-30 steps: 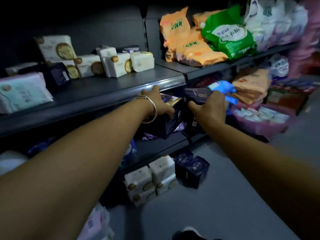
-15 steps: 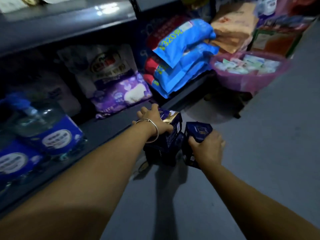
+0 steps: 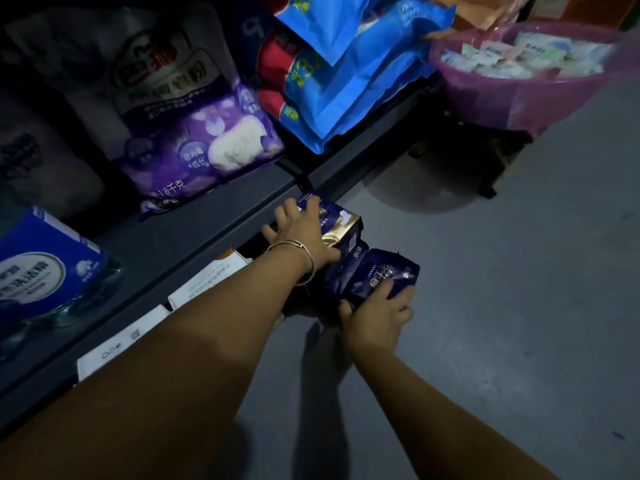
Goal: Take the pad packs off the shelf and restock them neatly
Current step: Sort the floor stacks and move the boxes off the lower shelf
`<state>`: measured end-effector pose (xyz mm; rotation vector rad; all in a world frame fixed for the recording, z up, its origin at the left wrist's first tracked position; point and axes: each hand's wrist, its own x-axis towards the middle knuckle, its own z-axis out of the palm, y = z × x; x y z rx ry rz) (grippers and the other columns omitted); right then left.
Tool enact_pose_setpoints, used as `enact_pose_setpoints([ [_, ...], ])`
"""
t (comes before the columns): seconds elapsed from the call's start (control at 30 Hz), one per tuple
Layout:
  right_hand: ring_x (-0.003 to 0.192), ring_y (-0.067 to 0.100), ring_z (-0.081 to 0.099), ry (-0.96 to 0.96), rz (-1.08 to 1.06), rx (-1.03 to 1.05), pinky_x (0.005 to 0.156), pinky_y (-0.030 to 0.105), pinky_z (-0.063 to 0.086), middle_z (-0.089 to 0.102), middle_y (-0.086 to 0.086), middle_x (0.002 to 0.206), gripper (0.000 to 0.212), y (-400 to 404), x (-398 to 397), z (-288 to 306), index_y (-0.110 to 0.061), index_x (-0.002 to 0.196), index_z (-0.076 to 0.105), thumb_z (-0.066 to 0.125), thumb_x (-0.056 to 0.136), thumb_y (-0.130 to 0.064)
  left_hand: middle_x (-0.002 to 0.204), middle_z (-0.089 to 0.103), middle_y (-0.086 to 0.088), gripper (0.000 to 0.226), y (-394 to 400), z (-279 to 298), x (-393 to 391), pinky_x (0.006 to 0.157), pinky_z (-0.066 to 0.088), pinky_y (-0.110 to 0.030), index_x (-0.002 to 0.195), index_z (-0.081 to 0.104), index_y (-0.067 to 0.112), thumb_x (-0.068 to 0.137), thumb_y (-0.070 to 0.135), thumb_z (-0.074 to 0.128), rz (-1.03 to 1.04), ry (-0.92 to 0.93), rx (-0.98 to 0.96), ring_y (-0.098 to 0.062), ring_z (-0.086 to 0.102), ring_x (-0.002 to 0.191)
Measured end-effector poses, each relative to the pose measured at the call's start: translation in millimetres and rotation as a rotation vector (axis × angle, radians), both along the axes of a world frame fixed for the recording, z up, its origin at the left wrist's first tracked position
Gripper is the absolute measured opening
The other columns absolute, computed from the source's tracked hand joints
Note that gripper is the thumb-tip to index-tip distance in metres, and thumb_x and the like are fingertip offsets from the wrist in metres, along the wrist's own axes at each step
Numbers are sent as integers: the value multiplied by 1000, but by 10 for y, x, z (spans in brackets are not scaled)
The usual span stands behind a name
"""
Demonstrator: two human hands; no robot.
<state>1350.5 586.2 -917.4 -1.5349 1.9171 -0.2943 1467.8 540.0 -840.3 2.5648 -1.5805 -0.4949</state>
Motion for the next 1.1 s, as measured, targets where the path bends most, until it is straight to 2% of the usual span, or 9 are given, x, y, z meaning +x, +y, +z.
enact_pose_setpoints([
  [0.17,127,37,27,-58,55,-1,104,42,38,6,19,148,63,190,13,-25,-10,135,29,63,83,-23,150,10,-11,99,-14,84,109,110,21,-52,146,12,28,71,47,74,-65,-5,100,-29,9,140],
  [0.33,127,40,33,82,140,98,102,45,41,8,22,149,60,182,-7,28,-11,135,28,61,87,-23,157,-12,-10,108,77,208,141,115,7,-55,150,-3,31,73,50,72,-103,10,201,-28,-12,145],
  [0.43,127,44,34,248,194,208,101,54,37,19,23,147,58,94,0,217,-14,137,25,55,90,-30,158,-4,-9,104,170,365,241,117,9,-51,150,4,31,73,49,72,-124,26,168,-27,-5,146],
  [0.5,128,41,36,246,233,226,104,53,35,32,20,143,55,56,35,480,-15,137,29,52,90,-31,156,12,-10,96,259,543,333,116,17,-48,149,16,28,73,46,73,-154,41,123,-28,9,145],
  [0.6,121,34,47,173,407,45,99,46,43,52,15,129,41,48,167,1037,-11,127,42,51,90,-24,146,35,-8,81,453,970,462,111,30,-44,143,34,21,75,38,73,-155,6,32,-29,31,135],
  [0.67,116,33,50,149,506,-110,93,40,45,56,14,123,31,95,306,1496,-11,120,49,49,90,-19,140,40,-9,70,622,1314,553,108,33,-44,139,40,19,78,34,70,-128,-36,-19,-31,36,131],
  [0.77,116,32,50,134,644,-351,89,34,43,56,13,121,28,239,554,2206,-11,116,52,49,89,-16,130,49,-12,53,954,1893,717,103,39,-38,130,51,15,82,30,67,-89,-83,-121,-32,46,123],
  [0.93,115,33,51,23,706,-659,90,36,42,58,14,116,26,552,1112,3405,-10,112,58,51,87,-17,123,54,-9,36,1717,2952,1026,95,40,-29,120,58,13,86,24,63,-65,-167,-333,-26,52,113],
  [1.1,112,32,53,-112,702,-773,83,35,45,59,14,117,27,868,1630,4377,-9,114,58,53,89,-18,122,52,-12,39,2384,3781,1530,91,38,-26,121,55,8,86,23,64,37,-219,-476,-26,51,112],
])
